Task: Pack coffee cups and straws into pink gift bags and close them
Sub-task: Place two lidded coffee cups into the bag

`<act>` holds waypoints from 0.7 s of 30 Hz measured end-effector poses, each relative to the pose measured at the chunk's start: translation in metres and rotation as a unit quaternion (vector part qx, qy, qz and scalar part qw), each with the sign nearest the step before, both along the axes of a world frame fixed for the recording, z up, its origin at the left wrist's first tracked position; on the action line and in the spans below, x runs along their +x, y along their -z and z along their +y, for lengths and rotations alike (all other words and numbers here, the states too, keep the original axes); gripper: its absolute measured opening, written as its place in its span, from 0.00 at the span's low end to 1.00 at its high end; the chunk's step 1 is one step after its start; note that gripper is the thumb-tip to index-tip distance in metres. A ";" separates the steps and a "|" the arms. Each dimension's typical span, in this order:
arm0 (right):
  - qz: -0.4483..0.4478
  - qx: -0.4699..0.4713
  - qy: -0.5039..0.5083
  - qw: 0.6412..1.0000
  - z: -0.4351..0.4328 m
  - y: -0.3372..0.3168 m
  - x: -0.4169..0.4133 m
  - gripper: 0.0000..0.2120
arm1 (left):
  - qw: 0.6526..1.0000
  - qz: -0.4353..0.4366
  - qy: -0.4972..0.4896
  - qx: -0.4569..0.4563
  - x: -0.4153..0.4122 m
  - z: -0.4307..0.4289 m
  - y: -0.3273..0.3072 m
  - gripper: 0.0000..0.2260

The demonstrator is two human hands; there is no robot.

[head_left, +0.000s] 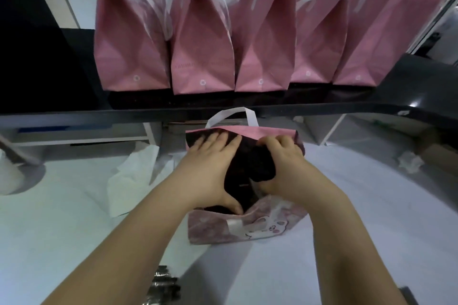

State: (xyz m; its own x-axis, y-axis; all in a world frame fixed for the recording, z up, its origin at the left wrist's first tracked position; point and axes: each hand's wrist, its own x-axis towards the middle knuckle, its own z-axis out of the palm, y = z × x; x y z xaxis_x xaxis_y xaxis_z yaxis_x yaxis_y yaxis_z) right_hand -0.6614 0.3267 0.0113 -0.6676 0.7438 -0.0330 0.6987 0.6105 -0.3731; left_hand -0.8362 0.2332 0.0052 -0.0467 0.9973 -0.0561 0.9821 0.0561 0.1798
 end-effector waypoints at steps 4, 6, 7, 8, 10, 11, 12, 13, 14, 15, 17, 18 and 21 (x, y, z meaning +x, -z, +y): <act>-0.028 -0.042 -0.025 0.998 0.002 0.000 0.021 0.42 | 1.000 0.017 -0.016 -0.016 -0.001 0.003 0.007 0.69; -0.065 -0.059 -0.019 0.996 0.000 0.003 0.027 0.43 | 0.999 0.027 -0.018 -0.021 -0.002 0.005 0.006 0.68; -0.088 -0.066 -0.008 0.994 0.000 0.004 0.028 0.45 | 0.999 0.031 -0.014 -0.025 -0.001 0.004 0.005 0.68; -0.111 -0.071 0.006 0.991 0.000 0.005 0.028 0.46 | 0.999 0.035 -0.009 -0.029 0.000 0.003 0.004 0.69; -0.154 -0.078 0.029 0.985 0.002 0.006 0.027 0.45 | 0.999 0.033 0.007 -0.034 0.004 -0.001 0.003 0.70; -0.171 -0.085 0.035 0.981 0.006 0.005 0.025 0.44 | 0.999 0.028 0.016 -0.033 0.007 -0.005 0.003 0.70; -0.184 -0.093 0.040 0.978 0.012 0.003 0.022 0.44 | 0.999 0.025 0.025 -0.032 0.010 -0.008 0.003 0.70; -0.193 -0.100 0.043 0.975 0.018 0.000 0.018 0.44 | 0.999 0.022 0.034 -0.031 0.014 -0.010 0.003 0.70; -0.198 -0.101 0.046 0.974 0.024 -0.002 0.013 0.45 | 0.998 0.018 0.042 -0.031 0.017 -0.012 0.004 0.71; -0.201 -0.096 0.047 0.974 0.029 -0.003 0.007 0.45 | 0.998 0.014 0.048 -0.034 0.019 -0.013 0.004 0.71; -0.205 -0.081 0.036 0.975 0.034 0.001 -0.004 0.47 | 0.998 0.005 0.052 -0.040 0.022 -0.014 0.003 0.71; -0.206 -0.082 0.028 0.975 0.033 0.005 -0.007 0.49 | 0.998 0.003 0.051 -0.040 0.022 -0.014 0.003 0.71; -0.206 -0.098 0.013 0.974 0.025 0.023 -0.006 0.51 | 0.999 0.008 0.040 -0.036 0.020 -0.014 0.002 0.70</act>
